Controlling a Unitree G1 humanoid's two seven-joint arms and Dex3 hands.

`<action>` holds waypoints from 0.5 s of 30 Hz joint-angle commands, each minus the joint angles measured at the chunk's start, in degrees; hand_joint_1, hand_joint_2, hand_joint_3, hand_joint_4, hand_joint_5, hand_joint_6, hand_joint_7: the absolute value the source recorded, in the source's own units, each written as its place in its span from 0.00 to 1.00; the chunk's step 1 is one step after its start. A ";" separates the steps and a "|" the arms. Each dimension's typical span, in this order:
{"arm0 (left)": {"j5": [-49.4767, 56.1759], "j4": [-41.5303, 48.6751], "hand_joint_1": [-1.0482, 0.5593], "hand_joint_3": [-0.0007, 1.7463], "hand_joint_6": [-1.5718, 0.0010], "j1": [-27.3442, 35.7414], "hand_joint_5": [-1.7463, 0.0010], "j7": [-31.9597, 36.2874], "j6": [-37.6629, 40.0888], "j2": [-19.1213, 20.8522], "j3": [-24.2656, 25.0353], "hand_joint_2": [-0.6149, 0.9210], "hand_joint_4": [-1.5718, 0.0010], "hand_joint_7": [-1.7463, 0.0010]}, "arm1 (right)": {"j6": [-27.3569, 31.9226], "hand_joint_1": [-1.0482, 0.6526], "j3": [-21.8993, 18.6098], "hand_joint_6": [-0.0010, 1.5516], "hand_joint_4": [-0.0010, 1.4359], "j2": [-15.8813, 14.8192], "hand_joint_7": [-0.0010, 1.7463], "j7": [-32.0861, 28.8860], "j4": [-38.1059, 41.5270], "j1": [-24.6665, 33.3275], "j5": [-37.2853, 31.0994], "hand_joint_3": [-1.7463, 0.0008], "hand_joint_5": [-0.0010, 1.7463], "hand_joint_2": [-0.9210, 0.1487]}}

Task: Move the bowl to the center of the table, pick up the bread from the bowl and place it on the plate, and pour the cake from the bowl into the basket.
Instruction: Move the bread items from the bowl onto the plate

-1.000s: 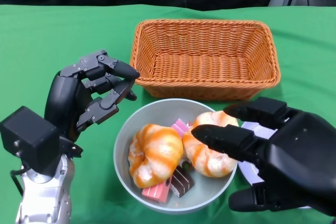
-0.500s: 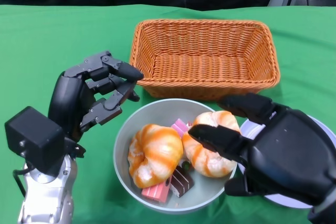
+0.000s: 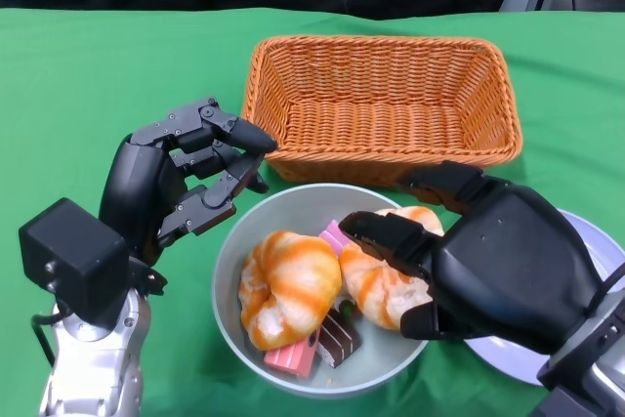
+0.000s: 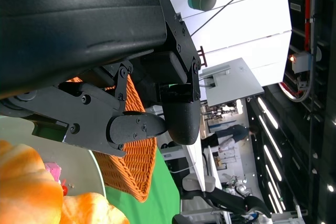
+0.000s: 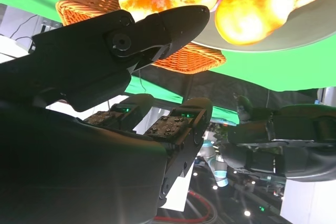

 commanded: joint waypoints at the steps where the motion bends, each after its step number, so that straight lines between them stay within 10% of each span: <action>1: 0.44 -0.16 0.57 0.27 0.45 0.10 0.21 0.72 0.20 0.52 0.05 0.95 0.51 0.42 | 0.31 0.14 0.73 0.40 0.41 -0.07 0.00 -0.05 0.75 -1.04 0.33 0.99 0.06 0.00; 15: 1.06 -0.88 0.58 0.28 0.46 0.42 0.22 1.11 -0.05 0.47 -0.15 0.95 0.51 0.42 | 0.85 0.13 4.98 0.39 0.39 -0.29 0.00 3.02 3.84 -3.32 -2.16 0.96 0.03 0.00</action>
